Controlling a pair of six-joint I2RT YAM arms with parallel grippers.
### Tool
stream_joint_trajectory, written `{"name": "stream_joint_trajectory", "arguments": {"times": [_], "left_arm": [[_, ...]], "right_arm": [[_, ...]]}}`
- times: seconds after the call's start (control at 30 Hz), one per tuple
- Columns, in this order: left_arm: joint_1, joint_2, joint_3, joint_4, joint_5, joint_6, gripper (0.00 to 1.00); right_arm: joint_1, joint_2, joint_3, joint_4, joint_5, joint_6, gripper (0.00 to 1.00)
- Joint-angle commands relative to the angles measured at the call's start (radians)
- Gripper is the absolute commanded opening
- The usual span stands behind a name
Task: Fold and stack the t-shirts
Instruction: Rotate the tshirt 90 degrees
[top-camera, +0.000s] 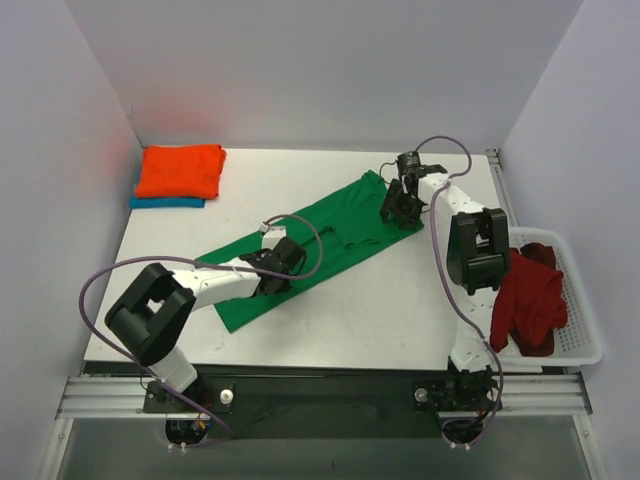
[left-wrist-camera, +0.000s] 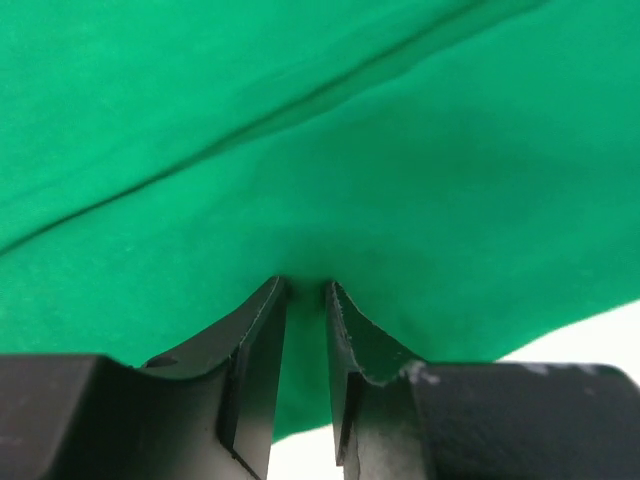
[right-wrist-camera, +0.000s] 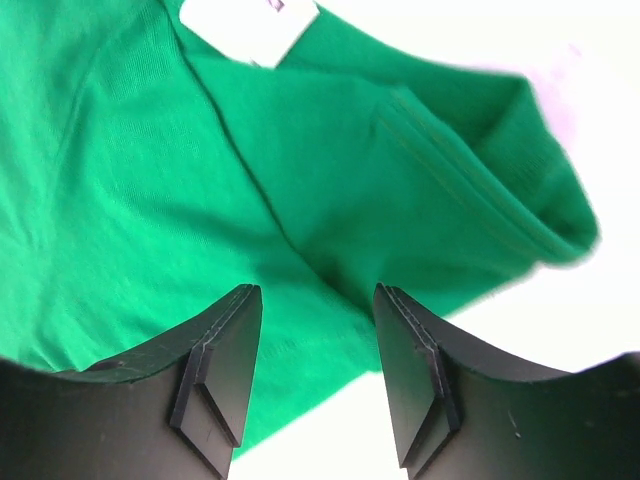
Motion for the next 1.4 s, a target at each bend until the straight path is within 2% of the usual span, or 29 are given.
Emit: {"name": "stream_joint_trajectory", "arguments": {"times": [0.0, 0.23, 0.37, 0.53, 0.7, 0.83, 0.97, 1.13, 1.27, 1.3, 1.37], "left_arm": [[-0.043, 0.075, 0.014, 0.001, 0.020, -0.009, 0.33], [-0.232, 0.153, 0.072, 0.058, 0.115, -0.089, 0.33], [-0.362, 0.222, 0.193, 0.088, 0.170, -0.083, 0.33], [-0.402, 0.196, 0.246, 0.151, 0.246, -0.040, 0.34], [-0.326, 0.072, 0.224, 0.135, 0.220, -0.023, 0.40], [-0.203, -0.011, 0.158, 0.145, 0.216, -0.037, 0.40], [-0.136, -0.064, 0.117, 0.150, 0.230, -0.040, 0.40], [-0.085, -0.058, 0.109, 0.145, 0.239, -0.042, 0.40], [-0.025, -0.005, 0.111, 0.193, 0.288, -0.057, 0.40], [-0.004, 0.007, 0.123, 0.199, 0.304, -0.057, 0.40], [0.012, 0.034, 0.144, 0.201, 0.318, -0.051, 0.40]], "right_arm": [[0.029, -0.139, -0.034, -0.076, 0.075, -0.041, 0.50], [0.063, -0.143, -0.084, -0.076, 0.103, -0.034, 0.50], [0.040, -0.090, -0.057, -0.076, 0.094, -0.044, 0.50], [0.022, -0.028, 0.023, -0.100, 0.092, -0.064, 0.50], [0.025, 0.082, 0.118, -0.143, 0.051, -0.081, 0.50], [0.058, 0.151, 0.182, -0.172, 0.017, -0.103, 0.50], [0.124, 0.255, 0.338, -0.233, 0.002, -0.133, 0.50], [0.186, 0.367, 0.524, -0.292, -0.035, -0.191, 0.52], [0.189, 0.421, 0.667, -0.290, -0.043, -0.269, 0.64], [0.178, 0.433, 0.748, -0.286, -0.044, -0.277, 0.70], [0.160, 0.460, 0.807, -0.277, -0.070, -0.289, 0.73]]}}
